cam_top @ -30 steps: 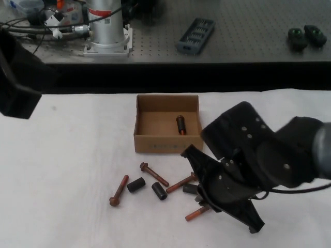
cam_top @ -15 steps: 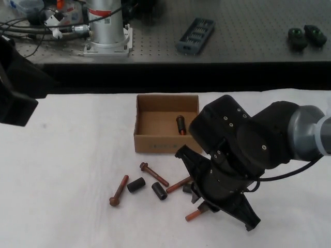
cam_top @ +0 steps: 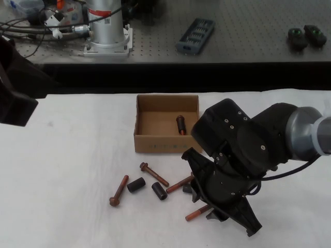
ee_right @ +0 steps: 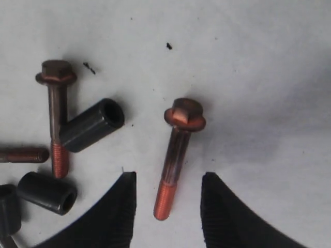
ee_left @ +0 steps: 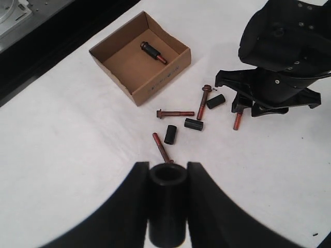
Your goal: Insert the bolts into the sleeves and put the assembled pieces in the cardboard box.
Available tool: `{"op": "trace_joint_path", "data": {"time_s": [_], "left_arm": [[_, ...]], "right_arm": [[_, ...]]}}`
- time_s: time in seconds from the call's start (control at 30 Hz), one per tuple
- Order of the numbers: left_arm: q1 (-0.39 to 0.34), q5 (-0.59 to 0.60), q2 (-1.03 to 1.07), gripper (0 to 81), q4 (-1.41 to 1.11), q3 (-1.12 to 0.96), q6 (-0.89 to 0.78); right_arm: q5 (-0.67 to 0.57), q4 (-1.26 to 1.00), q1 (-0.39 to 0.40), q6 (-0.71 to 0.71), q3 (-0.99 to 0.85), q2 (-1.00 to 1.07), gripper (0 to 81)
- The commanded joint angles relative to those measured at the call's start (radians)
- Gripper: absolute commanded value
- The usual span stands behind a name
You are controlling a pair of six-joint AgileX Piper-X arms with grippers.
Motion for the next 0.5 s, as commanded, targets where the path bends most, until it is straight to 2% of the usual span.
{"op": "trace_joint_path", "data": {"time_s": [0.0, 0.23, 0.47], "left_arm": [[0.002, -0.008, -0.012, 8.5, 0.007, -0.002, 0.004], [0.002, -0.007, -0.012, 8.5, 0.015, -0.002, 0.004], [0.002, -0.007, -0.012, 8.5, 0.031, -0.002, 0.004]], "right_arm": [[-0.030, -0.050, -0.037, 0.022, -0.002, 0.043, 31.0], [-0.019, -0.062, -0.059, 0.048, -0.002, 0.054, 25.2], [-0.046, -0.061, -0.061, 0.048, -0.002, 0.086, 25.1]]}}
